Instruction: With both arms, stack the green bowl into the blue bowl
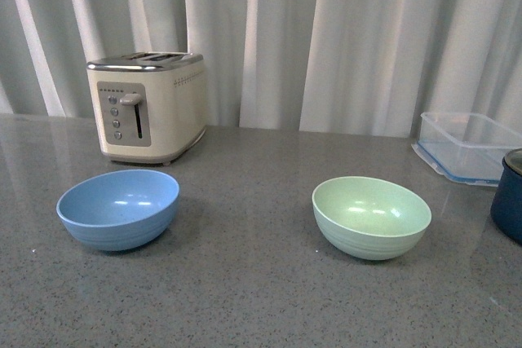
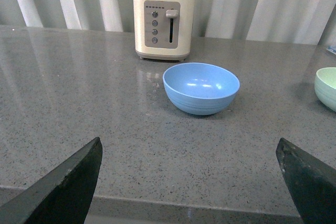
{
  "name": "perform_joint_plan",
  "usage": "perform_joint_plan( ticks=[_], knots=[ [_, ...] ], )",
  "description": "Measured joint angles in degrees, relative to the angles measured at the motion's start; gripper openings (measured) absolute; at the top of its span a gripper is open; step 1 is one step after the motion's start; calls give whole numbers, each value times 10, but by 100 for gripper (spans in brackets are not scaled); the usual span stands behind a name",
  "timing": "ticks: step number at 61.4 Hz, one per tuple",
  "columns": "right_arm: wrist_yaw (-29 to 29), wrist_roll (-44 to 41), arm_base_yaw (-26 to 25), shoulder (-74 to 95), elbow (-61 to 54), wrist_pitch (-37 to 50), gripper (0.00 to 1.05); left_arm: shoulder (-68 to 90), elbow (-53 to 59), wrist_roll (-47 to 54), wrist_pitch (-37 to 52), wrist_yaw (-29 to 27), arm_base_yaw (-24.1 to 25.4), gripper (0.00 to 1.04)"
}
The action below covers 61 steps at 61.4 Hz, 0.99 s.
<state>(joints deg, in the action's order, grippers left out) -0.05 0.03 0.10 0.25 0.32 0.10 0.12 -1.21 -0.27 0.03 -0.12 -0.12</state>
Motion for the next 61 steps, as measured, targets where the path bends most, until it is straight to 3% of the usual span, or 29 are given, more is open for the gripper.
perform_joint_plan(
  ticks=[50,52,57,61],
  knots=[
    [0,0,0,0,0,0,95,0,0,0,0,0,0,98],
    [0,0,0,0,0,0,95,19,-11,-16,-33,-42,-12,98],
    [0,0,0,0,0,0,95,169,-102,-99,-215,-198,-46,98],
    [-1,0,0,0,0,0,95,257,-134,-125,-230,-212,-29,98]
  ],
)
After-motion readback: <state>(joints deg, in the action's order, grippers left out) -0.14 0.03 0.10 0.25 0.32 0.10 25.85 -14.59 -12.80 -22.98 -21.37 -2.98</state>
